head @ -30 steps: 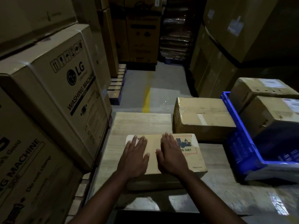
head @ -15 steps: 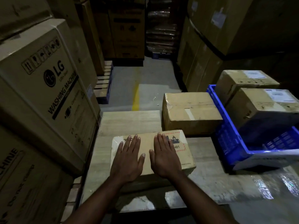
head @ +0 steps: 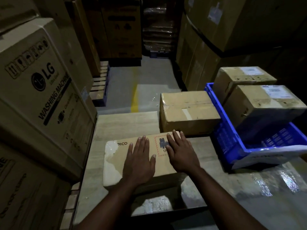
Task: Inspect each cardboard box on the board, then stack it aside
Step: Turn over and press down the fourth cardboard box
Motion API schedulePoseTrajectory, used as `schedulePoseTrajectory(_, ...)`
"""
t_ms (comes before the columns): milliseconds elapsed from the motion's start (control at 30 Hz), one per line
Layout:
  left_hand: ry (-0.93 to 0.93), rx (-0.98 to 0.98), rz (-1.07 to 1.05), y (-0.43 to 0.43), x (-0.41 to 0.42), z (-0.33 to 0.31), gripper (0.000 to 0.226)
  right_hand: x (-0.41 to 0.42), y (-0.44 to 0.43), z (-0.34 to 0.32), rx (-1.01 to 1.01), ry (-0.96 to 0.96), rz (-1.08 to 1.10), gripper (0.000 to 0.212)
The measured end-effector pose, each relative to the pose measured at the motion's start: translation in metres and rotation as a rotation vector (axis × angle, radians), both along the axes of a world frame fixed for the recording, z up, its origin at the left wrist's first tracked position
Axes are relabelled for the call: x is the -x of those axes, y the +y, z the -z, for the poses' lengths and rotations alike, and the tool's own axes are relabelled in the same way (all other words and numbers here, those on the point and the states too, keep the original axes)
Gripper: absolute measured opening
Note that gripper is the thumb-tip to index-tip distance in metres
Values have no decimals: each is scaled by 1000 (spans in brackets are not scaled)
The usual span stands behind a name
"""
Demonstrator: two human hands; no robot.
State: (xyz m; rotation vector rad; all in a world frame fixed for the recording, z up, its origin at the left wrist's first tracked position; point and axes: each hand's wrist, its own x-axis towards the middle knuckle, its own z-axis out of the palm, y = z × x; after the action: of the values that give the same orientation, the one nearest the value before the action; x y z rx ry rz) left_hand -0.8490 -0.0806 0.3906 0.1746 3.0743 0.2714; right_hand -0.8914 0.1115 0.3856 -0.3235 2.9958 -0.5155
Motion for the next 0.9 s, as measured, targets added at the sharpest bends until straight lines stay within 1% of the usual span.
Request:
schedulePoseTrajectory(67,22,-1,6,-1,1,1,78,2,-1,4,9,8,11,57)
schedulePoseTrajectory(167,41,-17,5,-1,4,3,77,4,0,4,18,7,9,57)
schedulePoseTrajectory(233,40,-32,4,-2,5,3,75,4,1,3,85,3,15,56)
schedulePoseTrajectory(300,57,-74,-7,-3,4,2,72,2,0,2,224,-13,55,55)
schedulePoseTrajectory(400,98,-135,-71,-8,-2,0,67,-1,7,2,496,-19,213,54)
schedulePoseTrajectory(500,133,-155,-228,-27,-14,0,66,-11,24,2,795,-103,418,50)
schedulePoseTrajectory(567,175,-172,-351,-49,-24,2,64,-24,31,2,922,-191,473,44)
schedulePoseTrajectory(633,190,-275,-475,-69,-32,5,62,-36,30,3,991,-239,469,36)
schedulePoseTrajectory(733,133,-534,-597,-80,-39,5,61,-47,22,4,1077,-240,487,29)
schedulePoseTrajectory(800,98,-566,-635,-81,-41,5,65,-47,17,-1,1116,-241,470,32)
schedulePoseTrajectory(900,84,-576,-632,-88,-45,3,69,-48,10,-21,1110,-202,408,41)
